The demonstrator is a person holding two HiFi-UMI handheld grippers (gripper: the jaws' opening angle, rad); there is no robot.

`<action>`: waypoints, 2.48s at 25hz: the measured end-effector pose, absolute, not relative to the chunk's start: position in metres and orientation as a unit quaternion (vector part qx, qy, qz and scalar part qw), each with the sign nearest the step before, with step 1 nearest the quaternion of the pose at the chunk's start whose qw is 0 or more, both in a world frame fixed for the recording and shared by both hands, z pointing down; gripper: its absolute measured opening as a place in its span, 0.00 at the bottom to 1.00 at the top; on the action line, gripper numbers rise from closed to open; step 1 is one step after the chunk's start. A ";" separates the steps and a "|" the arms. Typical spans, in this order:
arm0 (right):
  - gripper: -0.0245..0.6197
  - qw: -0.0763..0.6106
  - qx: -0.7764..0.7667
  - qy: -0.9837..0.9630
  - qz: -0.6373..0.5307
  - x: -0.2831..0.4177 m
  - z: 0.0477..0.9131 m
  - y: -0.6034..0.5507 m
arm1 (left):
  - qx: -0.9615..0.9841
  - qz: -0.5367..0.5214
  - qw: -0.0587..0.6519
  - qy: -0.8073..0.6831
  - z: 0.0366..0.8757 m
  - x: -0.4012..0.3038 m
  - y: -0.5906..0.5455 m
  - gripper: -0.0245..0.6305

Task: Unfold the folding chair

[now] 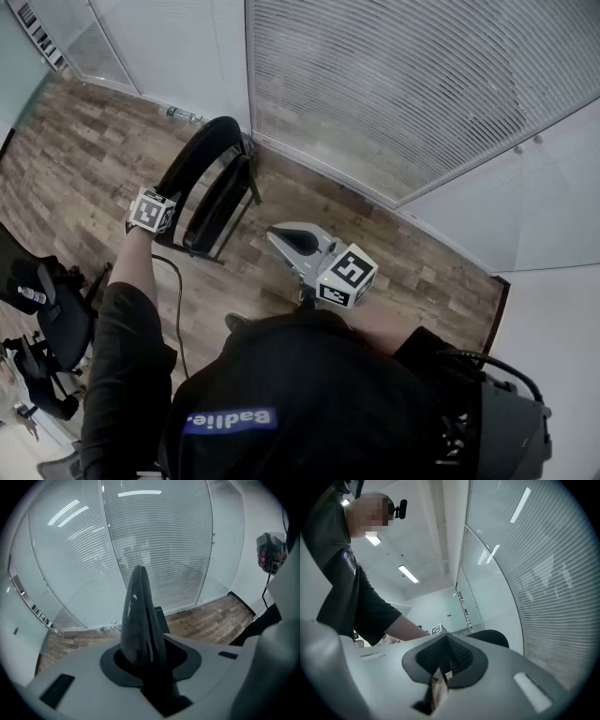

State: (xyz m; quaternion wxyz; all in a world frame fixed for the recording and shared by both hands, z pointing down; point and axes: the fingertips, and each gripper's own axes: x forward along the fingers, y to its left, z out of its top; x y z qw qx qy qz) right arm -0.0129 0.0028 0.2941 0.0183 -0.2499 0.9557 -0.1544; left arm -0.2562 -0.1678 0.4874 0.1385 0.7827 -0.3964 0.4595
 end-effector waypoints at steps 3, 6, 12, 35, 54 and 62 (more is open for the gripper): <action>0.04 0.018 -0.251 0.956 -0.152 -0.011 0.295 0.000 | 0.783 0.459 0.137 -0.397 0.488 -0.254 -0.171 0.18; 0.04 0.017 -0.252 0.956 -0.151 -0.011 0.295 0.000 | 0.783 0.459 0.136 -0.398 0.488 -0.254 -0.172 0.18; 0.04 0.013 -0.249 0.956 -0.153 -0.015 0.299 -0.002 | 0.784 0.458 0.136 -0.396 0.488 -0.254 -0.173 0.18; 0.04 0.006 -0.267 0.945 -0.190 -0.015 0.333 -0.015 | 0.786 0.460 0.120 -0.395 0.488 -0.247 -0.170 0.18; 0.05 -0.007 -0.273 0.937 -0.219 -0.026 0.360 -0.022 | 0.786 0.458 0.119 -0.397 0.485 -0.252 -0.165 0.18; 0.06 -0.006 -0.266 0.935 -0.236 -0.029 0.373 -0.032 | 0.786 0.458 0.120 -0.397 0.488 -0.250 -0.167 0.18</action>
